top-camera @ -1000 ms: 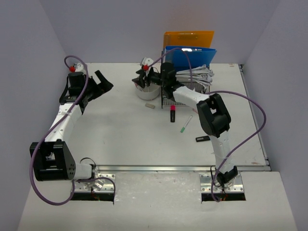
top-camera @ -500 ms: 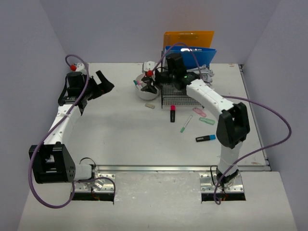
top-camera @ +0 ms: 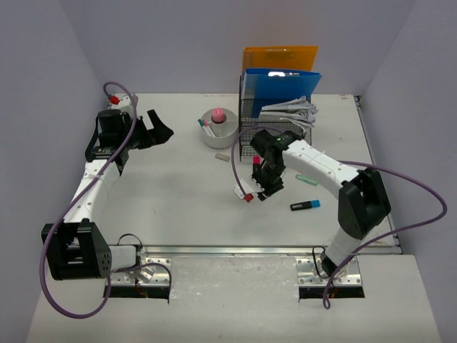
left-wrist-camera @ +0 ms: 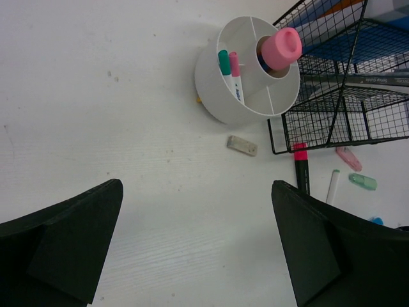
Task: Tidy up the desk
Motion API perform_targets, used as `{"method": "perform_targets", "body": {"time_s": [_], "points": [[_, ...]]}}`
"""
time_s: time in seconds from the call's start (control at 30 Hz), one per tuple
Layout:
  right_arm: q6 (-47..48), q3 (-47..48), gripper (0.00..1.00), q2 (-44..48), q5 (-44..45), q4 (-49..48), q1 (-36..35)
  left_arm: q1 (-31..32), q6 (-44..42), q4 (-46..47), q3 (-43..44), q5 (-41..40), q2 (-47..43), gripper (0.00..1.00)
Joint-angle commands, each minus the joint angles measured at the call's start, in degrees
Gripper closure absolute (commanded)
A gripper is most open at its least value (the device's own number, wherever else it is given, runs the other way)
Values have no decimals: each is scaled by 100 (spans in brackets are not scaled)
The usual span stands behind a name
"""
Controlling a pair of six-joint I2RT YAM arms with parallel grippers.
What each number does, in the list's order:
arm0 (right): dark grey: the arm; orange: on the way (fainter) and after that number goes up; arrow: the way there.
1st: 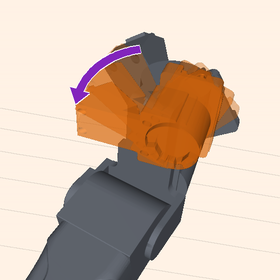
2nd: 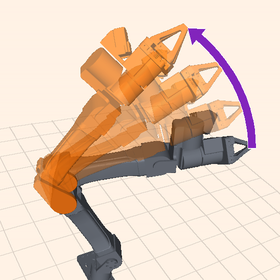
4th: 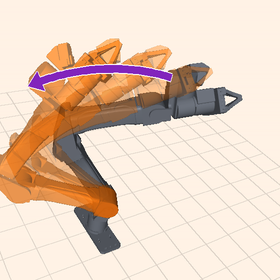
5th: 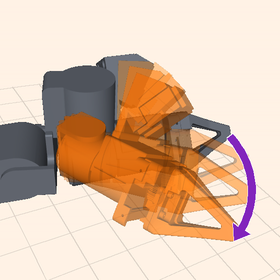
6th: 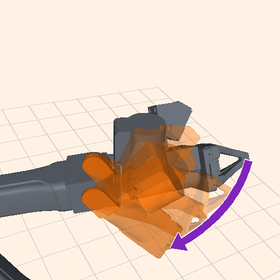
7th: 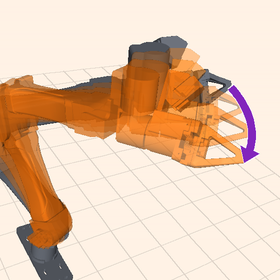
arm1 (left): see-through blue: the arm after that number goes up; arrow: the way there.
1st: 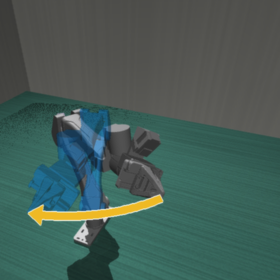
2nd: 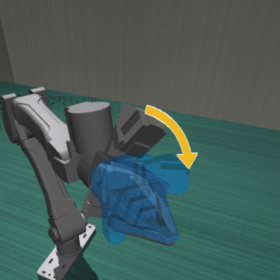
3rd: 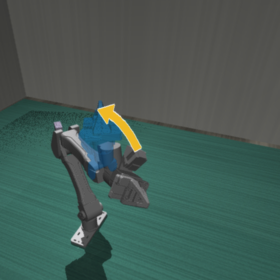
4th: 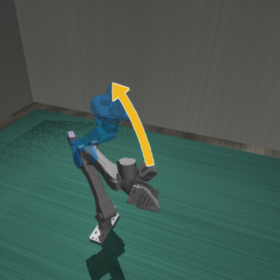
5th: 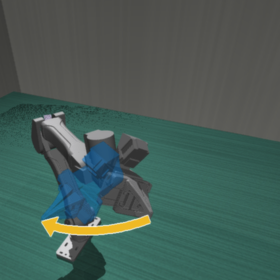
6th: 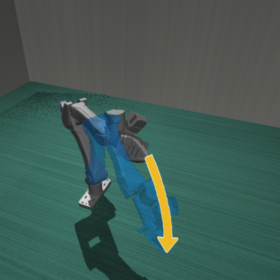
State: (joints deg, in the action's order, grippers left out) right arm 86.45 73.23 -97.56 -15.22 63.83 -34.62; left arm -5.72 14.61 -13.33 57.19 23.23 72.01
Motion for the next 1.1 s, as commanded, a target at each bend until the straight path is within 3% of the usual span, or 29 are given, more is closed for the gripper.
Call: {"method": "perform_targets", "body": {"time_s": [0.0,0.23,0.67,0.77,0.87,0.97,1.07], "points": [[616,-323,56,10,1326,-697,-9,-70,-131,157,86,-81,-229,0],[656,-558,51,-444,1414,-1612,-9,-73,-134,173,55,-152,-181,0],[997,-1079,52,-1183,1650,-2166,-53,-159,-94,176,108,-239,30,0],[1005,-1274,62,-1168,1617,-2401,-53,-175,-44,193,109,-231,78,0],[1031,-1552,85,-1033,1558,-2673,-102,-193,-2,208,139,-218,120,0],[928,-1815,97,-700,1280,-2639,-354,-219,-2,163,184,-205,143,0],[672,-1634,100,-191,870,-2347,-716,-234,-5,115,231,-170,159,0]]}}
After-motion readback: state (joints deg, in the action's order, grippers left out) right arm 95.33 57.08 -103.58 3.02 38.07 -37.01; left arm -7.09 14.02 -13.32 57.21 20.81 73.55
